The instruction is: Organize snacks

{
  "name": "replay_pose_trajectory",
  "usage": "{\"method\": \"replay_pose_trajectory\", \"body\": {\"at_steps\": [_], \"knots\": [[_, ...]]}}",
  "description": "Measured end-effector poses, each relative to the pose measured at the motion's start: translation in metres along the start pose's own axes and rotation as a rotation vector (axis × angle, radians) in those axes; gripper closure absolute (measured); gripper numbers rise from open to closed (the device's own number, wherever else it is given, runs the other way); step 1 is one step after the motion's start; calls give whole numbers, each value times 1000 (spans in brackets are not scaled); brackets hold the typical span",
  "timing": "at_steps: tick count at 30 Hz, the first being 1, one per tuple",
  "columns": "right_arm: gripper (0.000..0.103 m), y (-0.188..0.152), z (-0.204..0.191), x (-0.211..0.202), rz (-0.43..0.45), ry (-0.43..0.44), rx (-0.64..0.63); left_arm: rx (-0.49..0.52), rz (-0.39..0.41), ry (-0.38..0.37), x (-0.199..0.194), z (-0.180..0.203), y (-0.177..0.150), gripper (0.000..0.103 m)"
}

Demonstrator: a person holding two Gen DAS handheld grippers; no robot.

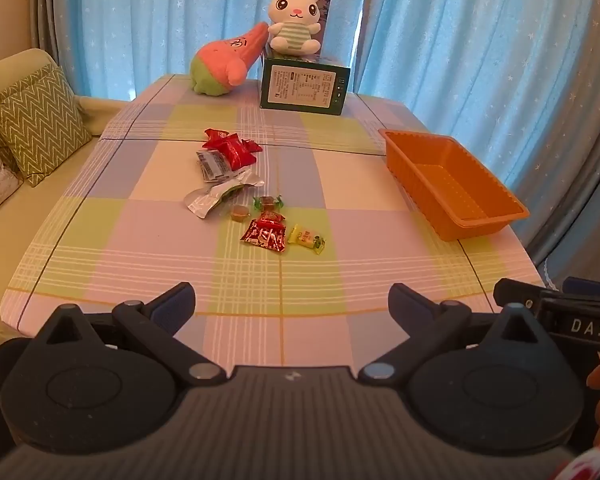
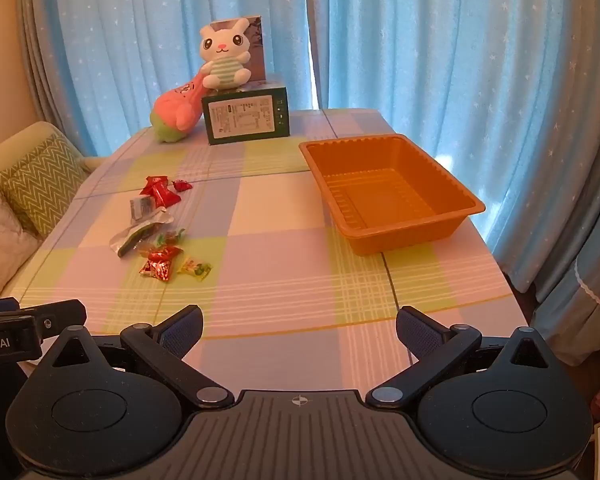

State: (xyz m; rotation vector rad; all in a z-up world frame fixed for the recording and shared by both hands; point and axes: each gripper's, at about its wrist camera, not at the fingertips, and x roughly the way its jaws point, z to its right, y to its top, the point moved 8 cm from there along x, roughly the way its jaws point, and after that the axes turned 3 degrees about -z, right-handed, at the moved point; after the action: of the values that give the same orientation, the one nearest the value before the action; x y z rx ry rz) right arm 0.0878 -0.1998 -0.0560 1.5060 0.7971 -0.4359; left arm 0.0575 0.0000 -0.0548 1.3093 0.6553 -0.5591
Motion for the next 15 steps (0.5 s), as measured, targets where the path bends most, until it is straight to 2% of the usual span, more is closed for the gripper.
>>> {"method": "replay_pose_trajectory", "body": {"at_steps": [15], "knots": [[0,0,3,1,0,-5,0,1,-10,-6,-1,1,1,4]]}}
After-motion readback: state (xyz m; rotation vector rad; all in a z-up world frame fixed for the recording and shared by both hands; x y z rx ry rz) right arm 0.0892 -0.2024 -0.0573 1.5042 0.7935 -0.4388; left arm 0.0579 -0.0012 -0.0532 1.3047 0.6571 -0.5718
